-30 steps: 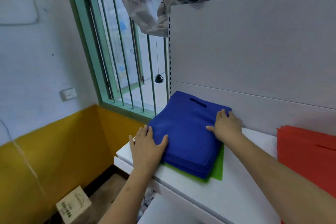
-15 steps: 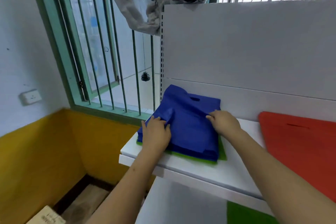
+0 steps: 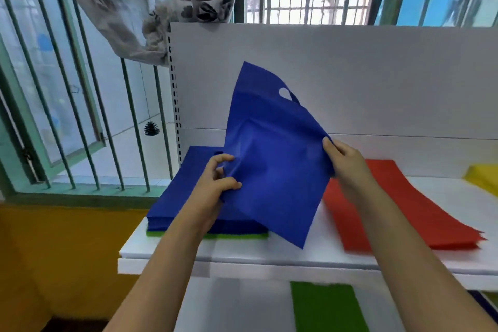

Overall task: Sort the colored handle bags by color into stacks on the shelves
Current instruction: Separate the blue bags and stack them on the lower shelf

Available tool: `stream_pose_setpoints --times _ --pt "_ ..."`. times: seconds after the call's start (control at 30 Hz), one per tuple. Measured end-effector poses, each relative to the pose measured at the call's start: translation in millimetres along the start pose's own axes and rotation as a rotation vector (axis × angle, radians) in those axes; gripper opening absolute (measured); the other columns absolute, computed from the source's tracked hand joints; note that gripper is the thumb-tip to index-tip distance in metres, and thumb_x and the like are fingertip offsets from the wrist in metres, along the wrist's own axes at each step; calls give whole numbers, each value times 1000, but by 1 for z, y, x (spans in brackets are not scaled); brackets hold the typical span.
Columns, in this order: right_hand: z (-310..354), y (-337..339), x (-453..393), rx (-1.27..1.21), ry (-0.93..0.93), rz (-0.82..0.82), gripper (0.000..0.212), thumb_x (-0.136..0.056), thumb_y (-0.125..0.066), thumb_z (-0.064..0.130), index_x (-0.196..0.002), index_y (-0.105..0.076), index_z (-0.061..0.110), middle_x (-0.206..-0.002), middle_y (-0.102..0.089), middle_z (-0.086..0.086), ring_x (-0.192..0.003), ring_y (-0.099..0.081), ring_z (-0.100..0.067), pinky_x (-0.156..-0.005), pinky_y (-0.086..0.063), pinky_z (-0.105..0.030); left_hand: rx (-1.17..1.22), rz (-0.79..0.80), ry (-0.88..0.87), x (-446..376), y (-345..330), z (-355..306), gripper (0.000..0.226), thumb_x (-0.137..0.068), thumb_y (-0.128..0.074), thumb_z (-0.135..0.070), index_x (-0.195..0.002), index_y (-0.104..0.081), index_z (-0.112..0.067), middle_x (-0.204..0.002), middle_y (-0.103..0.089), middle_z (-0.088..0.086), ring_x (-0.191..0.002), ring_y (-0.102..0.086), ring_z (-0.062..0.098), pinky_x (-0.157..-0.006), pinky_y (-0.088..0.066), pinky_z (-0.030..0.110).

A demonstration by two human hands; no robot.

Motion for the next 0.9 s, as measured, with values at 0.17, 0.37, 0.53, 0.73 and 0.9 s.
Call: stream_pose_setpoints --times 0.17,0.37,0.53,0.73,0.9 --pt "1 86 26 -383 -36 -79 32 -100 -49 23 -125 -61 8 -124 -66 -5 -115 -62 -16 -94 -51 -28 -85 193 9 -3 -65 21 28 -66 -82 -14 -89 -74 -26 -114 -68 7 -97 -69 21 -76 -56 30" --pt "-17 225 99 -517 -13 -551 37 -87 -69 21 -122 -65 8 -123 -66 -8 -115 -62 -21 -96 -51 -33 -418 387 -201 19 -174 76 30 -84 -68 -1 -100 -69 -26 -111 -66 -7 -105 -62 9 -96 -51 33" --pt "-58 335 196 -469 -16 -950 34 -92 -57 1 -123 -62 15 -121 -66 -7 -104 -67 -22 -76 -57 -30 -465 618 -212 62 -278 118 69 -88 -62 -2 -145 -37 -32 -106 -58 -11 -92 -60 -2 -79 -48 11" --pt "-101 462 298 -472 -151 -1270 57 -90 -65 12 -143 -43 13 -124 -63 -3 -91 -69 -14 -64 -56 -29 -587 831 56 131 -392 214 47 -91 -64 -13 -135 -50 -20 -121 -59 -10 -96 -59 -1 -71 -48 5" --pt "-159 558 352 -406 -338 -1329 25 -87 -68 33 -108 -69 19 -111 -72 -1 -96 -70 -19 -78 -56 -36 -566 793 509 164 -453 319 13 -92 -67 -19 -100 -70 -10 -102 -74 5 -85 -72 15 -70 -58 23"
Point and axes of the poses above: each hand's wrist, its own x-axis away from the middle knuckle, its own y-axis out of the back of the hand, z = x × y, the point moved 3 cm from there along -x, towards the middle knuckle
